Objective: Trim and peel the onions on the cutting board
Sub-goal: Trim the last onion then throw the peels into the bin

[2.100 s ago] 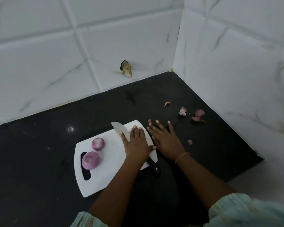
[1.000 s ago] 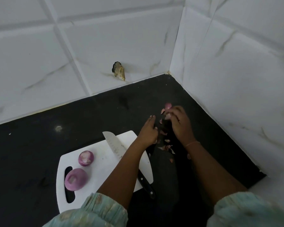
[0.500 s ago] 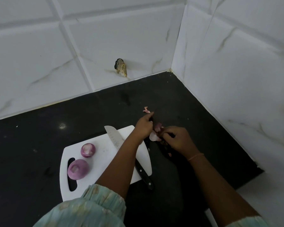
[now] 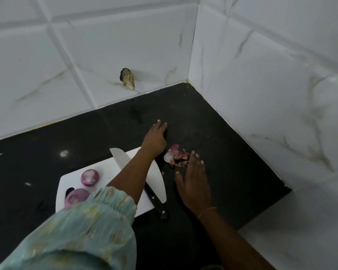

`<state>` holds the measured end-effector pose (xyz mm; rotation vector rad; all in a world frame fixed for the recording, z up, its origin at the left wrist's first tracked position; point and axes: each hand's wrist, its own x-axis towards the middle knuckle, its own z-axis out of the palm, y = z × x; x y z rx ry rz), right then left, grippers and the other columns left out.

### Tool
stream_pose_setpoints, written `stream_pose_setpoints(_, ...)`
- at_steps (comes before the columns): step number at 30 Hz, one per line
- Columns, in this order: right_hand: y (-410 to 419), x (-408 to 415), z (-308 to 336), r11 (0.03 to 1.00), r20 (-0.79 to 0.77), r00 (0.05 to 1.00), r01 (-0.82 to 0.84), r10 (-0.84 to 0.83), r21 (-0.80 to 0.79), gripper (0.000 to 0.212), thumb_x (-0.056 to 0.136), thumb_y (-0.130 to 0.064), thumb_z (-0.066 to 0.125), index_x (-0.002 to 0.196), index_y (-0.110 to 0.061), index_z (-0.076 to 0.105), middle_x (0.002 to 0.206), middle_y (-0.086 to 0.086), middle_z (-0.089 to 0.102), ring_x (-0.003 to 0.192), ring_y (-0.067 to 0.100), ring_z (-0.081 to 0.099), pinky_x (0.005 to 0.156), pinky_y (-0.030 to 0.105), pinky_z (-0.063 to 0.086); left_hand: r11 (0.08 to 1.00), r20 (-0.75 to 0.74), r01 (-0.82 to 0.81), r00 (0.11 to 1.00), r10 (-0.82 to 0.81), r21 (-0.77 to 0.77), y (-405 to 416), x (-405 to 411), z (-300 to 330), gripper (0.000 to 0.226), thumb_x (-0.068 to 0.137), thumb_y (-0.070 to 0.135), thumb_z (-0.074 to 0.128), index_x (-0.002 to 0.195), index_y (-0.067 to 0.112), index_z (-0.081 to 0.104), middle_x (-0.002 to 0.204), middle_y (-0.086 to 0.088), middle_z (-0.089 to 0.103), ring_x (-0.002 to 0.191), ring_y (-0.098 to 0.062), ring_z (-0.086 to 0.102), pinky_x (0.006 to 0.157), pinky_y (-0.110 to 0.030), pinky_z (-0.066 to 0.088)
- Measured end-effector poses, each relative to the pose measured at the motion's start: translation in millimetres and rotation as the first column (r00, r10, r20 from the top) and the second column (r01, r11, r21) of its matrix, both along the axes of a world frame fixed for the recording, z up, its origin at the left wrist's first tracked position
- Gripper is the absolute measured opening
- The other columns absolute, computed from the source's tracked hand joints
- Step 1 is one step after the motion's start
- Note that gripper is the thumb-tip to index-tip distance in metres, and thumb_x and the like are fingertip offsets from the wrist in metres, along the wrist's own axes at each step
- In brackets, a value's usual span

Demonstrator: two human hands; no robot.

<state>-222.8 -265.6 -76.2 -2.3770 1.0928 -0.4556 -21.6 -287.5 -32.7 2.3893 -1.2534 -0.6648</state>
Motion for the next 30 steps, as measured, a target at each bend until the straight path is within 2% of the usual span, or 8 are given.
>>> stream_pose_setpoints(3, -10, 17, 8, 0.939, 0.212, 0.976, -0.12, 0.052, 0.321, 0.072, 0.093, -0.044, 0.033, 0.156, -0.022, 0.004, 0.161, 0.001, 0.018, 0.147, 0.013, 0.015, 0.119, 0.035, 0.021, 0.999, 0.081, 0.05, 0.995, -0.051, 0.009, -5, -5, 2, 0.051, 0.096, 0.007, 0.053, 0.146, 0.011, 0.044, 0.156, -0.013, 0.037, 0.142, -0.029, 0.036, 0.117, -0.038, 0.03)
stream_pose_setpoints(5, -20, 21, 11, 0.836, 0.458, 0.884, -0.179, -0.094, 0.519, 0.067, 0.092, -0.031, 0.037, 0.154, -0.032, 0.011, 0.158, -0.007, 0.027, 0.143, 0.008, 0.029, 0.117, 0.041, 0.031, 0.999, 0.088, 0.032, 0.996, -0.033, 0.012, -3, -9, 6, 0.042, 0.094, 0.009, 0.059, 0.134, 0.016, 0.058, 0.139, -0.01, 0.056, 0.123, -0.026, 0.055, 0.103, -0.036, 0.044)
stream_pose_setpoints(8, -28, 12, 11, 0.878, 0.574, 0.791, -0.105, -0.21, 0.467, 0.056, 0.094, -0.017, 0.041, 0.149, -0.022, 0.031, 0.151, -0.004, 0.038, 0.139, 0.007, 0.036, 0.113, 0.045, 0.036, 0.998, -0.01, 0.023, 1.0, -0.023, 0.053, 10, -11, 12, 0.036, 0.094, 0.008, 0.06, 0.129, 0.02, 0.063, 0.131, -0.002, 0.061, 0.116, -0.018, 0.059, 0.098, -0.03, 0.045)
stream_pose_setpoints(10, -27, 5, 10, 0.934, 0.526, 0.839, -0.068, -0.136, 0.35, 0.05, 0.093, -0.022, 0.053, 0.142, -0.021, 0.041, 0.143, -0.004, 0.043, 0.133, 0.006, 0.041, 0.108, 0.044, 0.041, 1.0, -0.146, 0.009, 0.989, -0.009, -0.004, 21, -10, 18, 0.04, 0.095, 0.005, 0.057, 0.132, 0.021, 0.061, 0.135, -0.002, 0.06, 0.118, -0.016, 0.058, 0.099, -0.028, 0.044)
stream_pose_setpoints(12, -23, 2, 10, 0.95, 0.41, 0.912, -0.131, 0.003, 0.283, 0.063, 0.085, -0.034, 0.067, 0.141, -0.025, 0.039, 0.146, -0.005, 0.036, 0.136, 0.008, 0.036, 0.11, 0.041, 0.04, 0.992, -0.262, -0.045, 0.965, 0.013, -0.114, 32, -11, 23, 0.048, 0.095, 0.001, 0.053, 0.138, 0.022, 0.055, 0.139, -0.004, 0.057, 0.12, -0.017, 0.058, 0.094, -0.021, 0.047)
stream_pose_setpoints(16, -25, 11, 2, 0.97, 0.075, 0.967, -0.242, 0.243, -0.02, 0.086, 0.081, -0.059, 0.063, 0.152, -0.037, 0.018, 0.162, -0.002, 0.007, 0.149, 0.018, 0.009, 0.12, 0.043, 0.018, 0.977, -0.185, -0.107, 0.98, 0.073, -0.184, 47, -16, 21, 0.055, 0.093, -0.004, 0.053, 0.141, 0.022, 0.052, 0.143, -0.003, 0.054, 0.124, -0.014, 0.053, 0.074, 0.005, 0.037)
stream_pose_setpoints(20, -35, 19, -4, 0.924, -0.046, 0.936, -0.352, 0.349, -0.149, 0.078, 0.088, -0.06, 0.052, 0.153, -0.04, 0.013, 0.163, 0.002, -0.003, 0.15, 0.022, -0.004, 0.12, 0.048, 0.014, 0.991, -0.058, -0.079, 0.996, 0.074, -0.105, 56, -24, 20, 0.054, 0.09, -0.001, 0.06, 0.141, 0.016, 0.052, 0.142, -0.006, 0.055, 0.132, -0.019, 0.049, 0.105, -0.02, 0.034)
stream_pose_setpoints(30, -51, 47, -1, 0.893, -0.19, 0.899, -0.423, 0.393, -0.154, 0.065, 0.091, -0.063, 0.032, 0.15, -0.043, 0.017, 0.163, 0.004, 0.009, 0.149, 0.03, 0.011, 0.12, 0.05, 0.011, 0.997, -0.056, -0.051, 0.997, 0.055, 0.063, 52, -25, 20, 0.08, 0.086, 0.007, 0.071, 0.153, 0.014, 0.03, 0.155, -0.009, 0.039, 0.142, -0.023, 0.037, 0.116, -0.03, 0.028)
